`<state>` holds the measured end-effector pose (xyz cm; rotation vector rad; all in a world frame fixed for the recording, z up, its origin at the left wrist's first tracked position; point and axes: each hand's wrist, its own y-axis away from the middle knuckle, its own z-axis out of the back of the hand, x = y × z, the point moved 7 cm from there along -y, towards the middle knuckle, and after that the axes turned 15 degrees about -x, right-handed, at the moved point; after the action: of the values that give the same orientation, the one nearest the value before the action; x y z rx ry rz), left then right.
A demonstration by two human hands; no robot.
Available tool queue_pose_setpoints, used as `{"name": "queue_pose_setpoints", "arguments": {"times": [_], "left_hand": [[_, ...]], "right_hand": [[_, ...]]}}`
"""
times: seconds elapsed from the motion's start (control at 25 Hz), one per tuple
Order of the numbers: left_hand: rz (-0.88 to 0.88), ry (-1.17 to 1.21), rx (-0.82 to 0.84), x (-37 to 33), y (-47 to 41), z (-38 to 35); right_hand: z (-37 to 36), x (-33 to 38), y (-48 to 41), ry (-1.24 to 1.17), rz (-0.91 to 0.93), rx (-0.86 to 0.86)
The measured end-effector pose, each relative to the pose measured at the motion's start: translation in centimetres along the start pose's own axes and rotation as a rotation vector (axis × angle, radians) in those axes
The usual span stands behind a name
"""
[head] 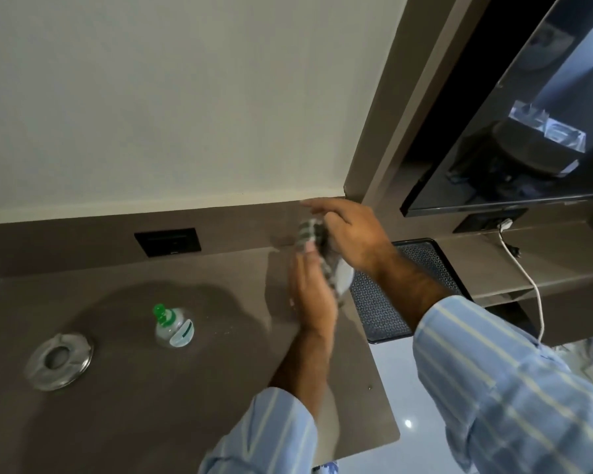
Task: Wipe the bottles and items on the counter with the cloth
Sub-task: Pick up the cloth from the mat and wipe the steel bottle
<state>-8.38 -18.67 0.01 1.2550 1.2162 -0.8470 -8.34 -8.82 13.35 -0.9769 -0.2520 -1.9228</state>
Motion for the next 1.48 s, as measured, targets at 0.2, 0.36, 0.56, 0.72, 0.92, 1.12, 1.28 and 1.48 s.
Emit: {"name": "queue_pose_setpoints", "arguments": {"times": [0.2,0.36,0.56,0.72,0.92,1.12,1.28,1.48], "left_hand": [[0.145,-0.083,-0.109,5.2,2.2,1.6],[-0.084,-0.088,-0.102,1.8,3.2,0.7],[0.282,-0.009,-0.113,5.3,1.7,1.2],[-0.146,-0.133,-0.110,0.0,3.6,-0.4],[0.090,-0.306,-0.043,3.0,-0.1,2.5],[0.086,-0.398,-0.027,0.4,-2.7,5.0],[0.044,-0.248,-0.004,-3.5,-5.4,7.3],[-0.093,-0.269,-0.028,-10.2,-7.6,12.1]], "right_hand": [[0.5,0.0,0.4,0.011,0.004,0.004],[0.2,-0.7,0.0,-0.012,-0.008,-0.014],[0.1,-0.5,0.1,-0.032,0.005,-0.020],[0.0,-0.9,-0.4,-0.040,0.001,-0.035],[-0.2,-0.9,-0.8,-0.025,-0.012,-0.059],[-0.2,0.2,0.0,0.105,-0.018,-0.043],[0.1,0.0,0.5,0.193,-0.024,-0.018],[1.1,0.0,0.4,0.302,0.005,-0.030]]}}
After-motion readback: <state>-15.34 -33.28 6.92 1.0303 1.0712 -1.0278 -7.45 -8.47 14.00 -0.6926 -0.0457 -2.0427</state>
